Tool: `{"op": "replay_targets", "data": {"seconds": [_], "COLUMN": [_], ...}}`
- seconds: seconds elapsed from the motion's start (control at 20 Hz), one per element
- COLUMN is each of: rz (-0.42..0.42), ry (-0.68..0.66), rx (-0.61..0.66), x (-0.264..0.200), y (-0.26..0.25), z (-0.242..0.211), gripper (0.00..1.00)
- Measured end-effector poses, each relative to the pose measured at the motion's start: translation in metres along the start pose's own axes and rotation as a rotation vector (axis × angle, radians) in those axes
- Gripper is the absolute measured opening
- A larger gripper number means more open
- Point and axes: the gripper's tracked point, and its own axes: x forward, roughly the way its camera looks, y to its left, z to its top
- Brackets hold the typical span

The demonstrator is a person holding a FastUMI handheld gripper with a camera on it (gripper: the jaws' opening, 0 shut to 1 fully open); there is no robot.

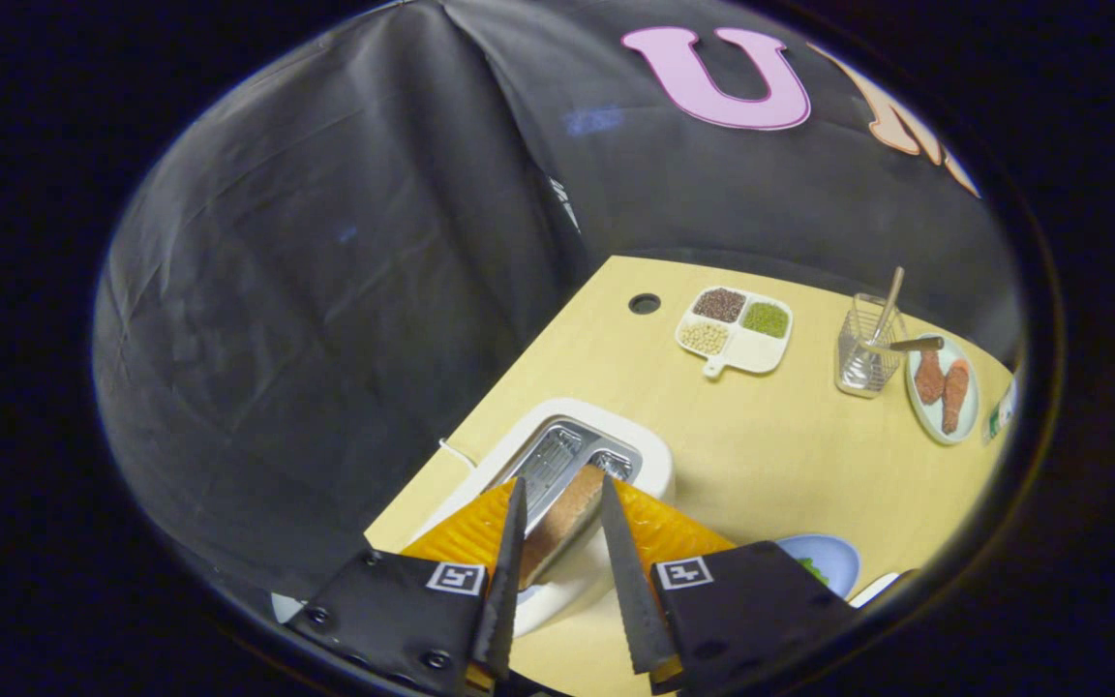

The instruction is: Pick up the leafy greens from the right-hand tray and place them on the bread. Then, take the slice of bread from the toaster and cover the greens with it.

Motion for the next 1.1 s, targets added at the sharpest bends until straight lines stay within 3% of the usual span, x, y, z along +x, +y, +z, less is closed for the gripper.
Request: {"op": "replay_targets", "data": {"seconds": [0.15, 0.2, 0.3, 1.1], "rz": [0.008, 0.006, 0.013, 0.184], "ry": [0.010, 0.009, -0.009, -0.132], "rx": [0.027, 0.015, 0.030, 0.169], "x": [-0.009, -0.011, -0.017, -0.112], "y": [-0.002, -0.003, -0.002, -0.022], "z": [0.001, 0.002, 0.002, 0.008], "gripper": [0.17, 0.17, 0.06, 0.06]}}
